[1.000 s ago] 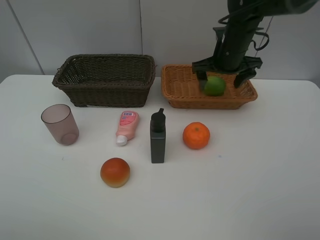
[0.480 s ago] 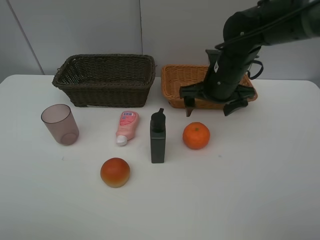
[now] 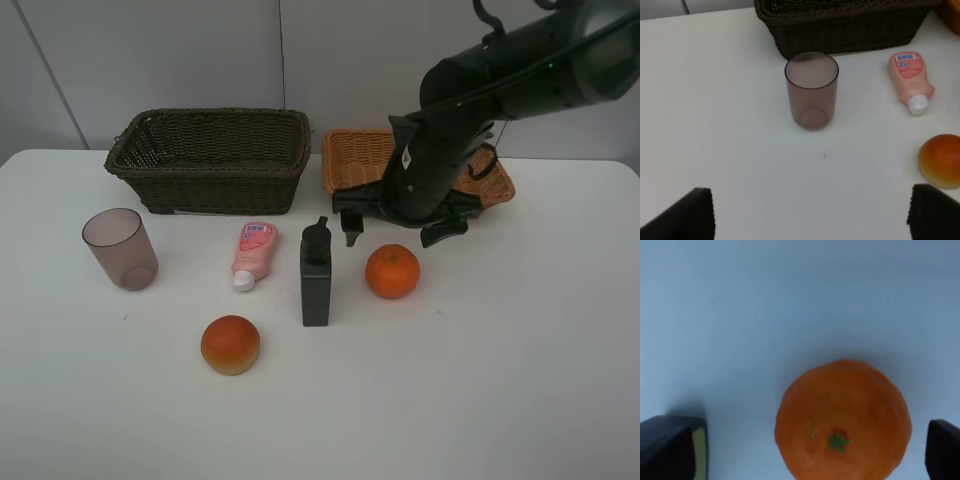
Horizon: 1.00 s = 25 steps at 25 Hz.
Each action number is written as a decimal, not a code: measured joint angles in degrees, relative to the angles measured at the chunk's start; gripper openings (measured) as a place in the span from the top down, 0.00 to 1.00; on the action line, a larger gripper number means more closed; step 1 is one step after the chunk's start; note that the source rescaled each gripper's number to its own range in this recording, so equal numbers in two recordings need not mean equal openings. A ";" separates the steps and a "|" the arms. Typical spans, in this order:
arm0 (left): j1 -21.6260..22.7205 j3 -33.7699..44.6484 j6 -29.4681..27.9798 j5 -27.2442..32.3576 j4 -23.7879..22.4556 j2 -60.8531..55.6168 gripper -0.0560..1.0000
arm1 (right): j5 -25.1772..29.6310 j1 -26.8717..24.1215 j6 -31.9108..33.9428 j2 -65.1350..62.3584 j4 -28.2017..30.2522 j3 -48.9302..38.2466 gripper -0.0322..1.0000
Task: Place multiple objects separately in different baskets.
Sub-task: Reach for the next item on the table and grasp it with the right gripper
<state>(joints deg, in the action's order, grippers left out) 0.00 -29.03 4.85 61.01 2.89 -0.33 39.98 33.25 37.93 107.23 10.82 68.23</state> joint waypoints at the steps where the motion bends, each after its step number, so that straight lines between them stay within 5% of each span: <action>1: 0.00 0.00 0.00 0.00 0.00 0.00 0.00 | 0.00 0.00 0.00 0.37 0.00 -0.12 0.00; 25: 0.00 0.00 0.00 0.00 0.00 0.00 0.00 | -2.21 -3.30 0.00 6.69 -0.67 -0.19 0.00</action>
<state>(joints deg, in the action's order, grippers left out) 0.00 -29.03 4.85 61.01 2.89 -0.33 37.77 29.95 37.93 113.92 10.15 68.04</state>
